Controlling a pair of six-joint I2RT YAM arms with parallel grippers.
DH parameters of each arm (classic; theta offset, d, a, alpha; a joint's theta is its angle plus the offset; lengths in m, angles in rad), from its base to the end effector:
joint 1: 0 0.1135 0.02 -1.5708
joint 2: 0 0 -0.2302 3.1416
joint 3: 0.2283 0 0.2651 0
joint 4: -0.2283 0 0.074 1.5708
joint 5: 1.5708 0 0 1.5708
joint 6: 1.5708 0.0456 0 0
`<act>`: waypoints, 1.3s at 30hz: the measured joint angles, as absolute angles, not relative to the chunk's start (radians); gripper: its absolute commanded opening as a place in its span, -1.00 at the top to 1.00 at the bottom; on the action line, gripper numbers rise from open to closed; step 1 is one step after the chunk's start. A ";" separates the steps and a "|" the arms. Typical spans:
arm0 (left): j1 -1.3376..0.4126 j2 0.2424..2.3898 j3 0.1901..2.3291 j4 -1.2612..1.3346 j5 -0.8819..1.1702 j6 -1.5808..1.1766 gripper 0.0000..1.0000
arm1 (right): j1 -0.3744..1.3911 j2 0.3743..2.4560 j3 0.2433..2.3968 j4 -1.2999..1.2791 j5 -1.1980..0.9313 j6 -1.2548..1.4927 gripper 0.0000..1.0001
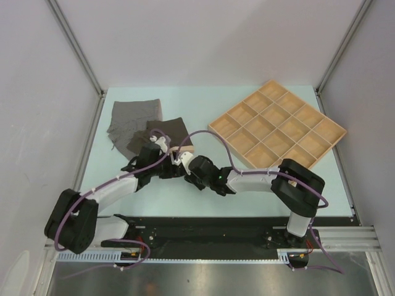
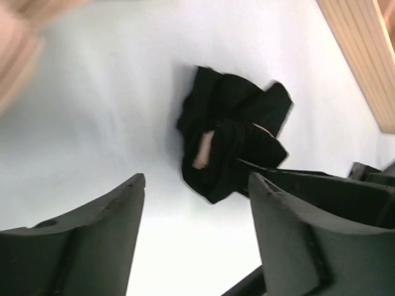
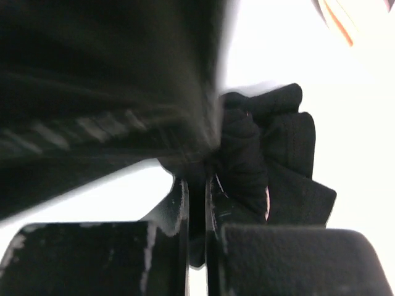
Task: Roll the underwear
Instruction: Roll the underwear to the center of the board.
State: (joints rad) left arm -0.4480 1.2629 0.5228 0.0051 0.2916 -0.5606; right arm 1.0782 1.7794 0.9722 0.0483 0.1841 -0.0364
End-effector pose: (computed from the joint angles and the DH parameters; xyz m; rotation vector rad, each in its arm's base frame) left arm 0.2365 -0.1282 0.1241 0.0214 2.4205 -0.8288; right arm 0.1851 0.3272 0.1119 -1.1552 2.0287 0.3122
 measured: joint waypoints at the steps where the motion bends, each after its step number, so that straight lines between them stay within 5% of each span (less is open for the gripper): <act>1: -0.439 1.238 0.522 -0.017 0.272 -0.560 -0.54 | 1.070 1.778 0.979 0.041 0.160 -0.028 1.00; 16: -0.416 0.939 0.364 -0.068 0.190 -0.558 -0.54 | 0.895 1.776 1.015 -0.033 -0.293 0.169 1.00; 39: -0.522 1.261 0.331 0.316 0.268 -0.540 -0.33 | 0.707 1.892 1.065 -0.033 -0.702 0.279 1.00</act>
